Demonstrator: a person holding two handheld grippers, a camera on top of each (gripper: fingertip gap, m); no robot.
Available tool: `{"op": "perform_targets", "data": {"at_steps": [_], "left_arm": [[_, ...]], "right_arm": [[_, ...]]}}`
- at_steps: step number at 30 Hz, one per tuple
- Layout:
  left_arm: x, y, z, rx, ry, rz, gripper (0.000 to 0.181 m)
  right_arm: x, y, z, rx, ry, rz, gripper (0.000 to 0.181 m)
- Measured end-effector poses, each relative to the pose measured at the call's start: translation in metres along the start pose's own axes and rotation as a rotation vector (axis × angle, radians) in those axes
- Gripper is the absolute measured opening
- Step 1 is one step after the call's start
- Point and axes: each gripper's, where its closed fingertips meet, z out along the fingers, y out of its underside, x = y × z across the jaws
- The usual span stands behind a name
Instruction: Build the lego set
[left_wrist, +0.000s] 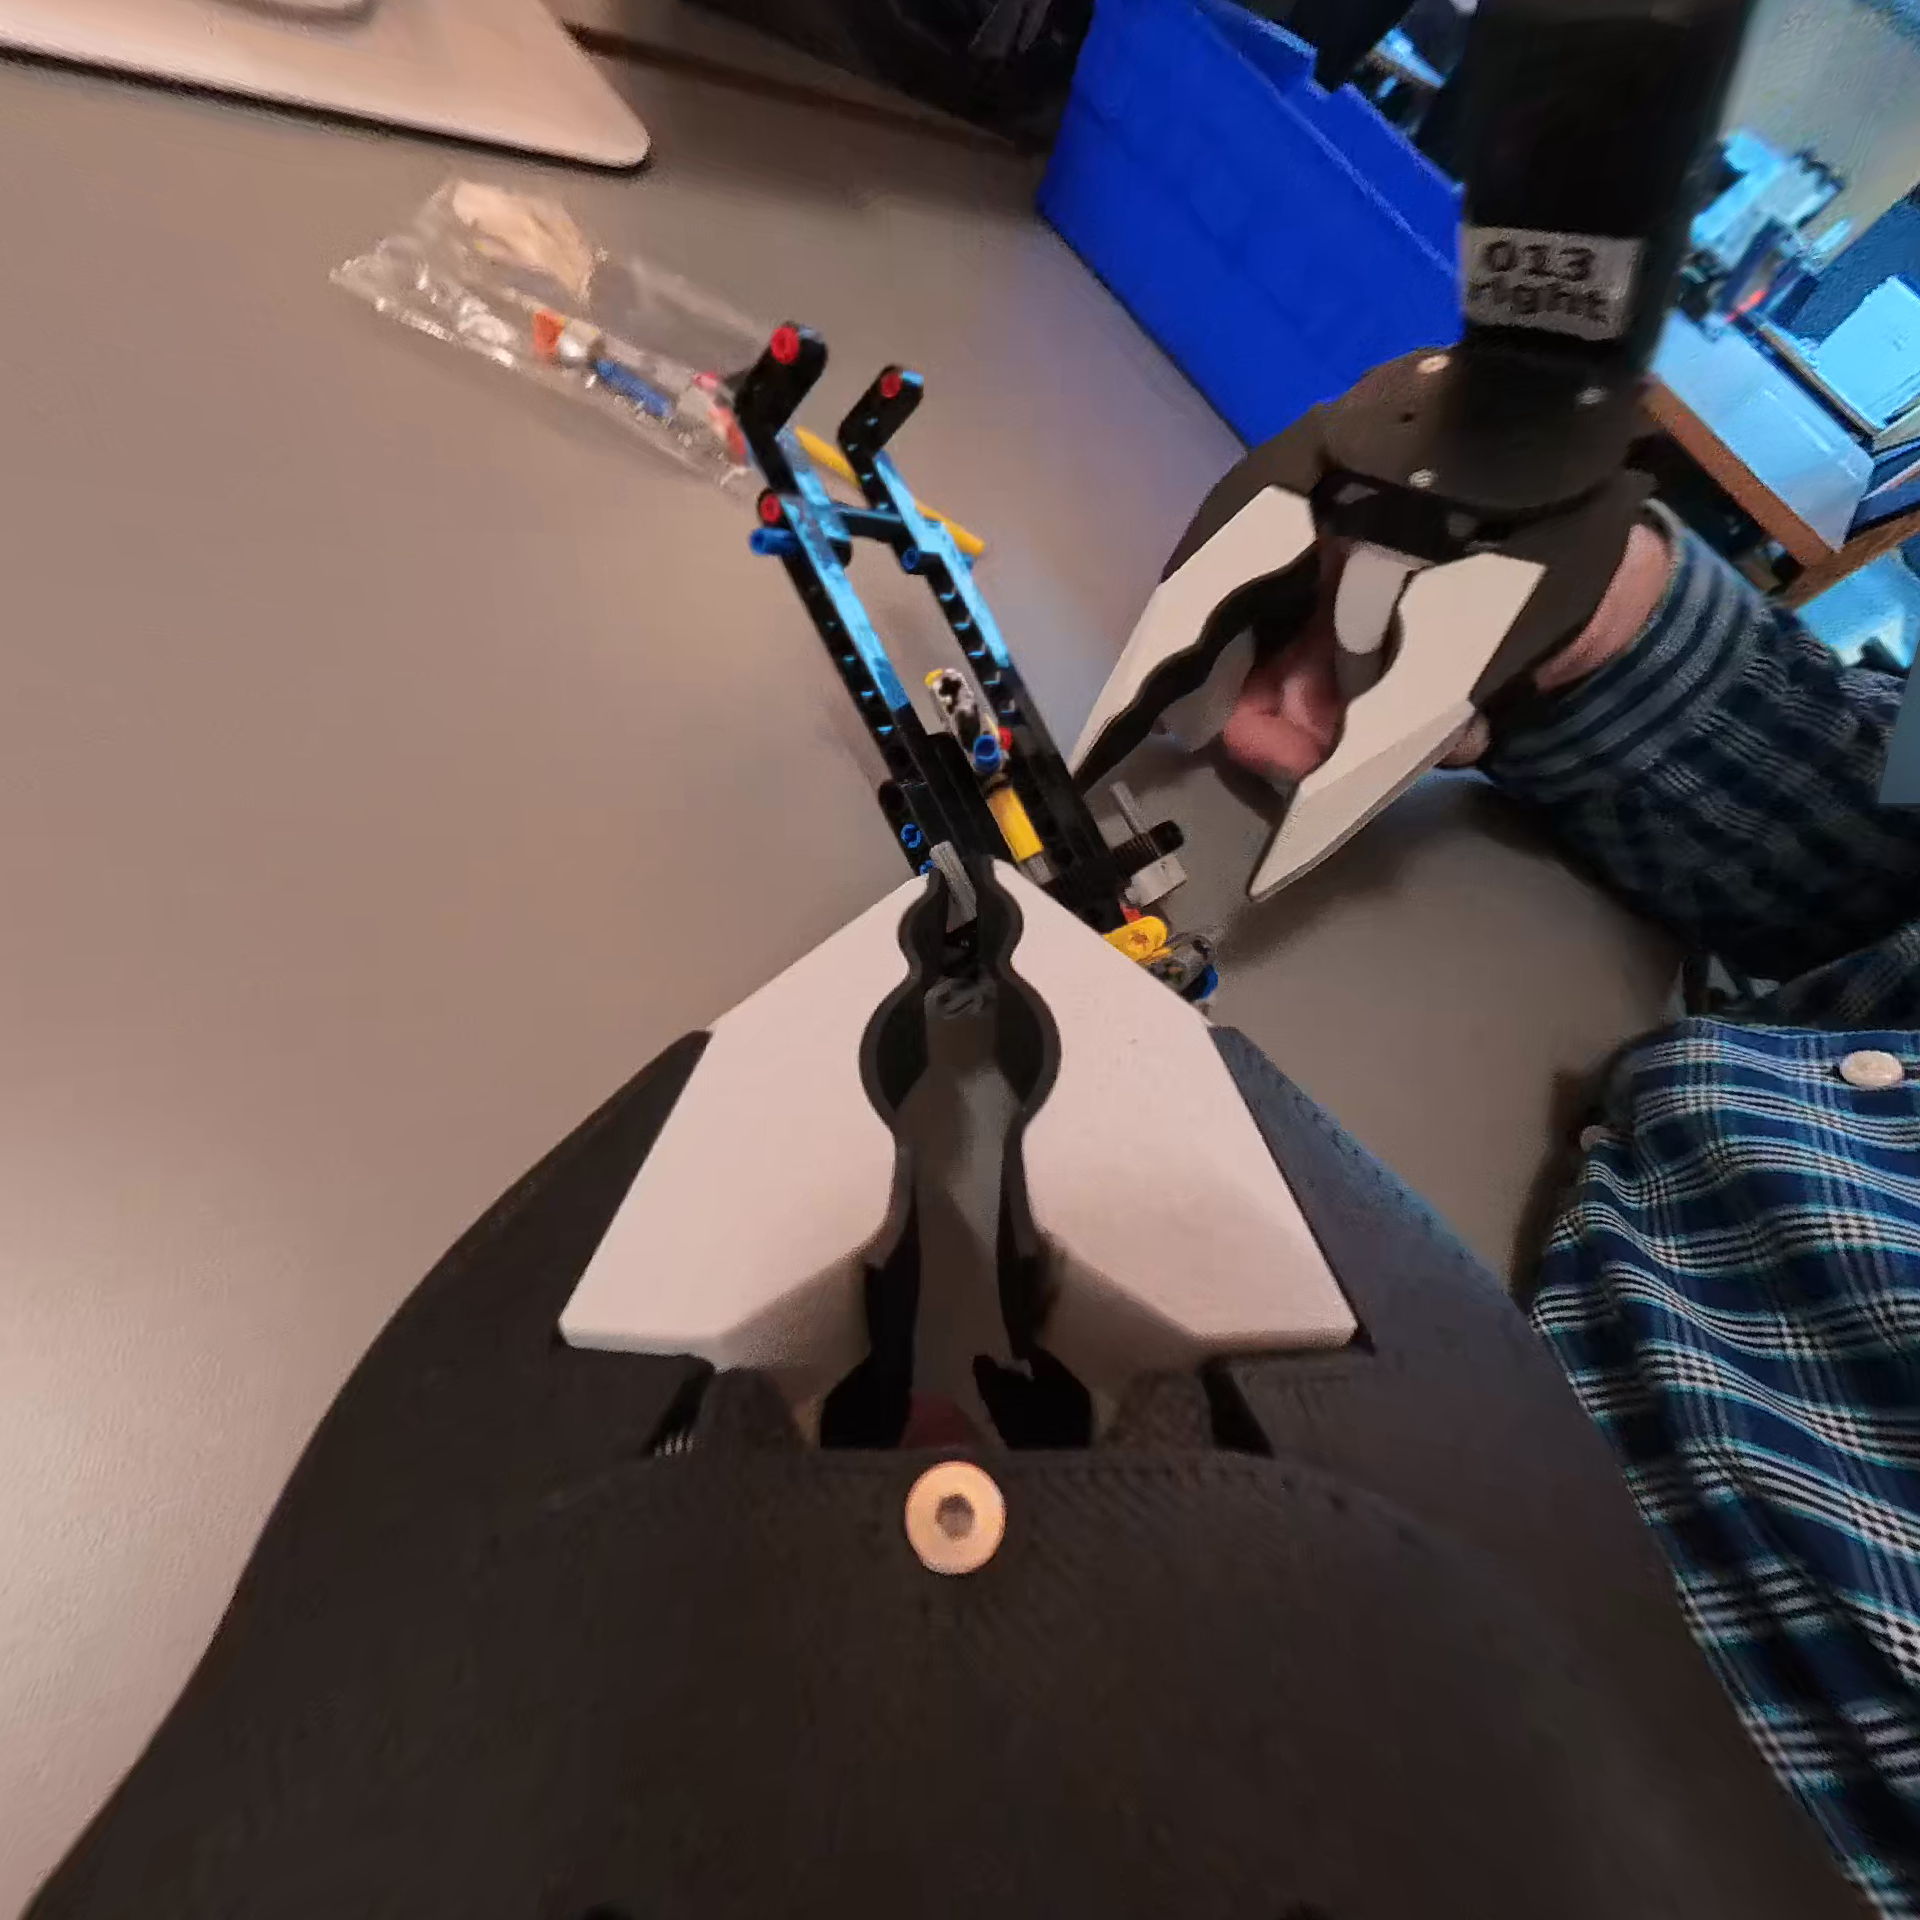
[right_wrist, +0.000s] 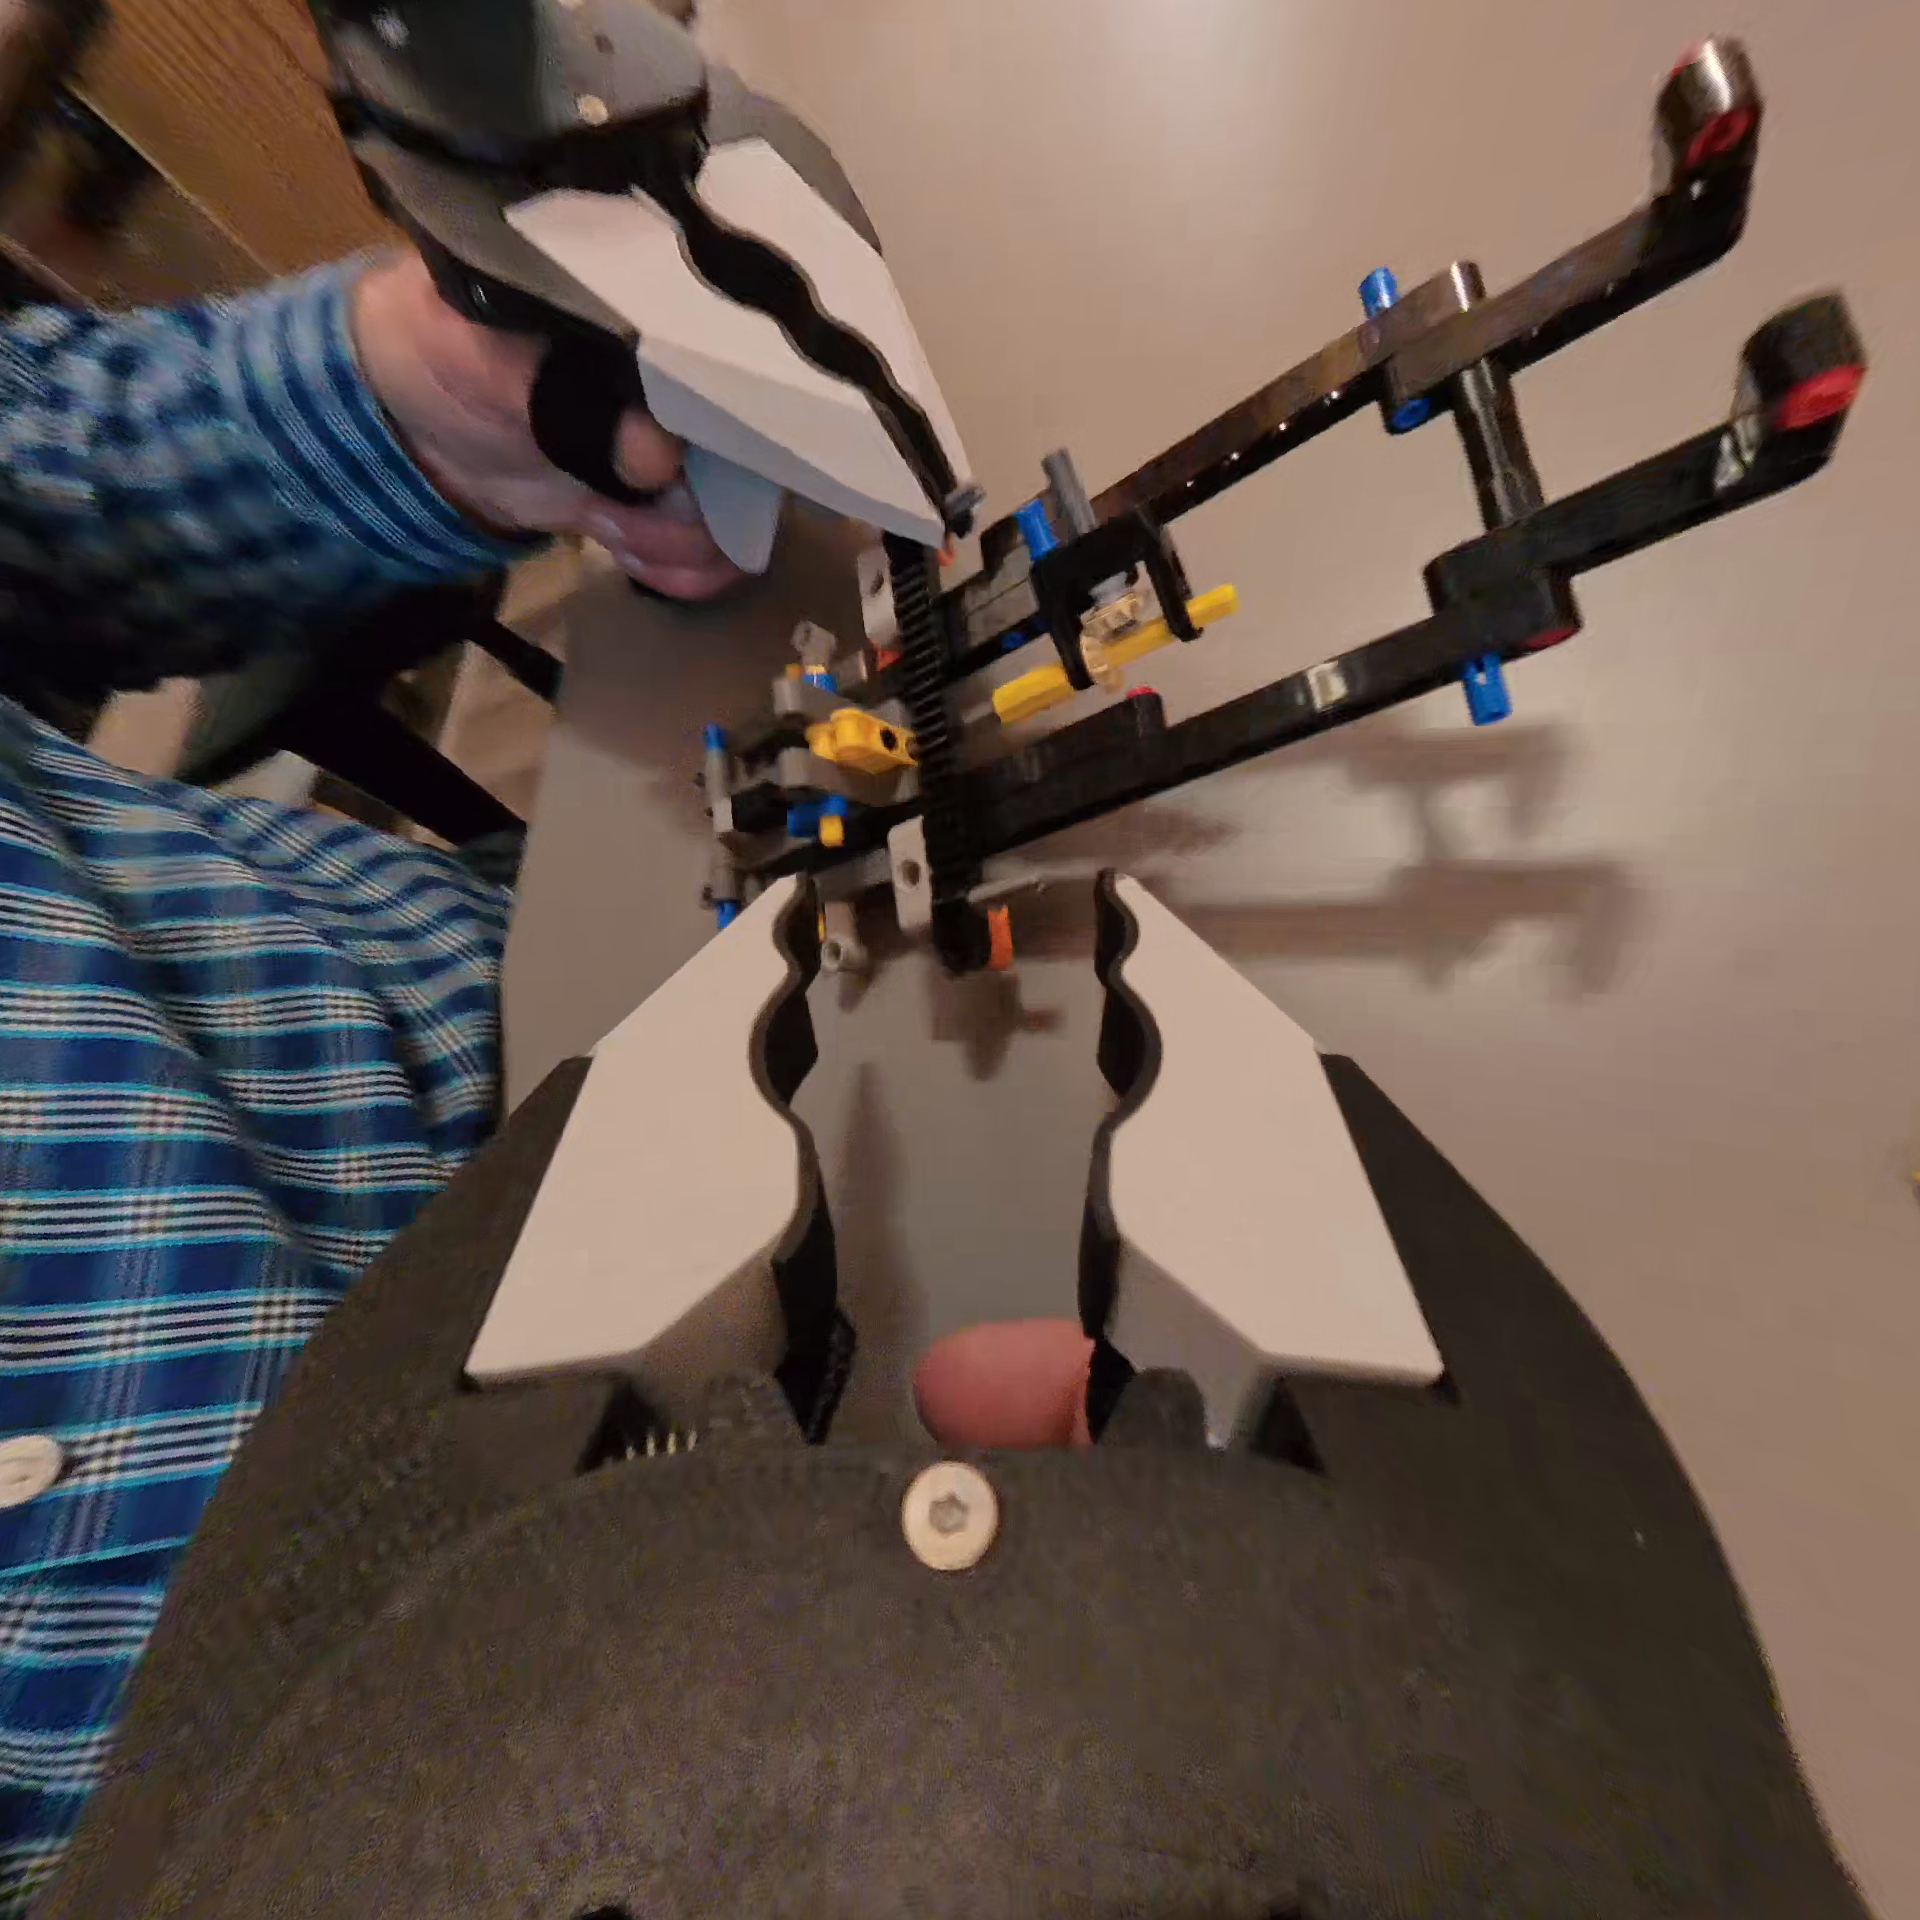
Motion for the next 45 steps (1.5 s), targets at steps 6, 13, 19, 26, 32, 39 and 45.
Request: {"op": "perform_targets", "data": {"at_steps": [6,13,19,26,32,39,45], "left_arm": [[0.021,-0.013,-0.007,0.116,0.051,0.111,0.003],[0.038,-0.023,-0.017,0.214,0.134,0.178,0.002],[0.044,-0.019,-0.022,0.15,0.203,0.241,0.039],[0.052,-0.002,-0.013,-0.014,0.265,0.336,0.023],[0.057,-0.002,-0.01,-0.01,0.313,0.319,0.019],[0.061,-0.004,-0.013,0.005,0.357,0.293,0.016],[0.065,-0.005,-0.014,0.006,0.383,0.366,0.017]], "right_arm": [[-0.013,-0.004,0.005,0.024,-0.081,0.049,0.04],[-0.025,-0.014,0.001,0.107,-0.117,-0.035,0.02],[-0.031,-0.016,-0.001,0.132,-0.082,-0.145,0.019],[-0.036,-0.017,-0.001,0.128,-0.057,-0.223,0.019],[-0.036,-0.015,-0.002,0.128,-0.063,-0.231,0.018],[-0.039,-0.017,-0.003,0.128,-0.075,-0.233,0.016],[-0.041,-0.018,-0.006,0.123,-0.045,-0.306,0.017]]}}
